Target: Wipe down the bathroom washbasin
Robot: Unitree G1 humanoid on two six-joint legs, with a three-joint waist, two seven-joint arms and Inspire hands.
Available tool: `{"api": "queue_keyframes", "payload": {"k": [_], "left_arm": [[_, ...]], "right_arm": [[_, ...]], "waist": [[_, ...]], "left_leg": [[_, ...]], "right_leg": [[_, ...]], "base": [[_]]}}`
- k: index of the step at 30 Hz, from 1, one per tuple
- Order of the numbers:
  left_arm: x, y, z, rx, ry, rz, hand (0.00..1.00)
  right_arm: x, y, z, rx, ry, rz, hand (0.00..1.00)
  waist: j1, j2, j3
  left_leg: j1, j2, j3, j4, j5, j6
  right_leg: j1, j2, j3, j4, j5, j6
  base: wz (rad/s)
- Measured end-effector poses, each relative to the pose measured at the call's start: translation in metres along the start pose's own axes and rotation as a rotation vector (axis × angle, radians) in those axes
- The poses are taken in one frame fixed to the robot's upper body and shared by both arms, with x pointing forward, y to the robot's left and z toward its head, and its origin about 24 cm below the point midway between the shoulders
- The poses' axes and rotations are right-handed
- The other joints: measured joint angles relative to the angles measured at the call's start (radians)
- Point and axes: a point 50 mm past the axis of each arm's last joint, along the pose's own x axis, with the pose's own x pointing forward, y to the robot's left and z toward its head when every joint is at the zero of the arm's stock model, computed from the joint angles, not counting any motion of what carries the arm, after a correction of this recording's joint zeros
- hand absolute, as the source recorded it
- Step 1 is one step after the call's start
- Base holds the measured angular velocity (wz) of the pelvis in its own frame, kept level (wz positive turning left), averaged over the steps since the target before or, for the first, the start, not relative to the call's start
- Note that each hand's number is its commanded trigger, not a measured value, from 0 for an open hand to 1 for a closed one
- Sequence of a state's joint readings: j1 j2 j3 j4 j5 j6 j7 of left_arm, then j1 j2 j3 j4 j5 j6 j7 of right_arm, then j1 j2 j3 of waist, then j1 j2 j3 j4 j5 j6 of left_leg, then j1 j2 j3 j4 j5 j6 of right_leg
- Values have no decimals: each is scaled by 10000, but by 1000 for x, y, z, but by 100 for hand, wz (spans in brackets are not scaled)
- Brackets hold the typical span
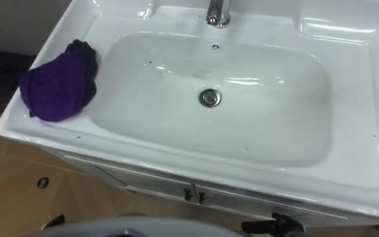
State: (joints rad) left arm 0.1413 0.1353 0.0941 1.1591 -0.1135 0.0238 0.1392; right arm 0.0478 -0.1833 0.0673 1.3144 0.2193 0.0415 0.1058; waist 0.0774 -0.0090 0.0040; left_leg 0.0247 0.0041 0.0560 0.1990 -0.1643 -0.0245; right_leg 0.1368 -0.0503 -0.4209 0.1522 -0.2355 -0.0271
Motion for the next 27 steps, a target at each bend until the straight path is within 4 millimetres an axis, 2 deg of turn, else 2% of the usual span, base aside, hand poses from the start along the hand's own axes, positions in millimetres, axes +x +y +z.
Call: {"api": "queue_keyframes", "payload": {"k": [4,7,15,22,25,27], "left_arm": [[0,-7,2,301,-11,-481,0],[0,-6,0,343,71,-555,0],[0,-3,-3,349,147,-617,0],[0,1,-6,391,263,-611,0],[0,1,-5,399,266,-631,0],[0,1,-6,400,288,-632,0]], "right_arm": [[0,2,1,-78,-9,131,0],[0,4,0,-78,27,165,0],[1,7,1,-128,-4,283,0],[1,9,1,-146,90,401,0],[1,9,1,-140,145,392,0],[1,9,1,-141,143,391,0]], "waist": [[-57,-111,-11],[-156,-145,3],[-177,-257,18],[-165,-264,49],[-179,-243,26],[-179,-191,-40]], "left_leg": [[64,1,126,-185,0,0],[217,15,269,-381,0,0],[197,-15,307,-300,-49,83],[166,-23,384,-78,-99,155],[71,-24,399,13,-114,180],[35,-24,412,22,-115,182]], "right_leg": [[29,-8,82,-3,0,5],[66,-5,108,12,10,22],[59,-34,271,15,46,91],[11,-71,393,15,65,145],[-35,-85,362,33,91,148],[-72,-91,348,47,111,149]], "base": [[-6],[0],[-1],[-2],[0],[0]]}}
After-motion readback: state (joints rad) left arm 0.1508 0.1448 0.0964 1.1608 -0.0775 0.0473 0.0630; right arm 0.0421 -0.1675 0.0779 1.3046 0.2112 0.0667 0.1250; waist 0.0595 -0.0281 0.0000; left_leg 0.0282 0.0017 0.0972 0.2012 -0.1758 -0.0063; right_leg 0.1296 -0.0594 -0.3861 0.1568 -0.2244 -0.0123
